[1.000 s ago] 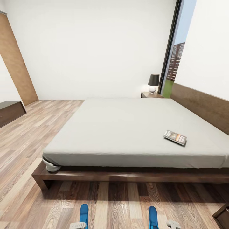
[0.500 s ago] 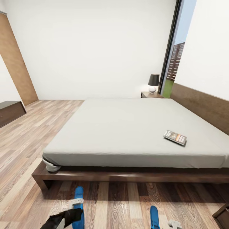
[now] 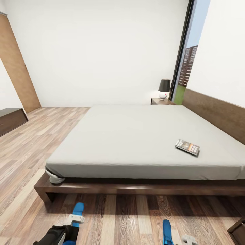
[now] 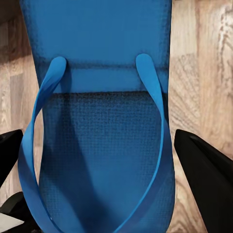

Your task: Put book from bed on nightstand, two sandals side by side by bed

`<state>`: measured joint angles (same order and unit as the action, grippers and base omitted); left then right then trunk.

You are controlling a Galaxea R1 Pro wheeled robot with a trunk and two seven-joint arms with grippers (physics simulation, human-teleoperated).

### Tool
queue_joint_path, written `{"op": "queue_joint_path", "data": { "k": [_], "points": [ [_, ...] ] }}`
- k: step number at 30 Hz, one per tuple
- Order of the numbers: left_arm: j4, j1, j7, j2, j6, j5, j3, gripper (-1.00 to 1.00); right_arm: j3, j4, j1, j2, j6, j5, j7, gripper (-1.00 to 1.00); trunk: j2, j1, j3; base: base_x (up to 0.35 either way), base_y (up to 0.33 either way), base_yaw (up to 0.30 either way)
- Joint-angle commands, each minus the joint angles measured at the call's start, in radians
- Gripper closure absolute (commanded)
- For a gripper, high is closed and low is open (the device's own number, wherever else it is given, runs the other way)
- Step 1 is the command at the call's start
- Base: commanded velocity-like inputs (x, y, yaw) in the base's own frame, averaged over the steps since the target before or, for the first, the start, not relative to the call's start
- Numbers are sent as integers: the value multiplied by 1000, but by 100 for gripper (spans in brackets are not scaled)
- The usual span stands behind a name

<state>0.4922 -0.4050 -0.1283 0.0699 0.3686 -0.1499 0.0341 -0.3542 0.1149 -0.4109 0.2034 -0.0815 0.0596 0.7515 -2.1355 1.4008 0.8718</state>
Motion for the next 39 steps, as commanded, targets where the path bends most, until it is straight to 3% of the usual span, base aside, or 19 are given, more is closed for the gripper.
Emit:
{"op": "queue_joint_path", "data": {
  "k": [1,7,10,13,16,17,21,23,26,28,34,37,39],
  "points": [
    [0,0,-1,16,-3,2,4,100,-9,2,0,9,-9,6,25,100,0,0,1,0,0,0],
    [-3,0,5,27,-66,58,5,100,-9,3,0,43,-14,6,155,100,0,0,1,0,0,0],
    [-4,0,6,27,-96,88,4,100,-11,14,0,66,-37,6,183,100,0,0,1,0,0,0],
    [-3,0,7,23,-102,116,3,100,-12,37,-3,79,-132,6,188,100,0,0,1,0,0,0],
    [-4,0,7,20,-104,129,1,100,-12,147,-4,81,-289,2,190,100,0,0,1,0,0,0],
    [-4,0,7,20,-104,131,1,100,-12,183,-5,82,-333,-9,190,100,0,0,1,0,0,0],
    [-5,0,7,19,-105,135,0,100,-11,289,-5,81,-502,-168,190,100,0,0,1,0,0,0],
    [-7,0,7,18,-105,136,-1,100,-10,309,-5,80,-525,-212,194,100,-7,4,4,0,0,0],
    [-7,0,6,8,-105,137,0,100,-6,321,-5,79,-551,-234,373,100,-28,15,13,0,0,0],
    [-7,0,6,6,-105,137,0,100,-6,322,-5,83,-577,-236,415,100,-42,23,20,0,0,0],
    [-8,0,7,5,-105,135,1,100,-9,322,-4,93,-597,-237,435,100,-84,46,39,0,0,0],
    [-8,0,7,5,-105,136,1,100,-11,322,-4,124,-598,-238,436,100,-105,57,48,0,0,0],
    [-8,0,7,5,-105,136,0,100,-11,321,-4,130,-598,-238,436,100,-119,65,54,0,0,0]
  ]
}}
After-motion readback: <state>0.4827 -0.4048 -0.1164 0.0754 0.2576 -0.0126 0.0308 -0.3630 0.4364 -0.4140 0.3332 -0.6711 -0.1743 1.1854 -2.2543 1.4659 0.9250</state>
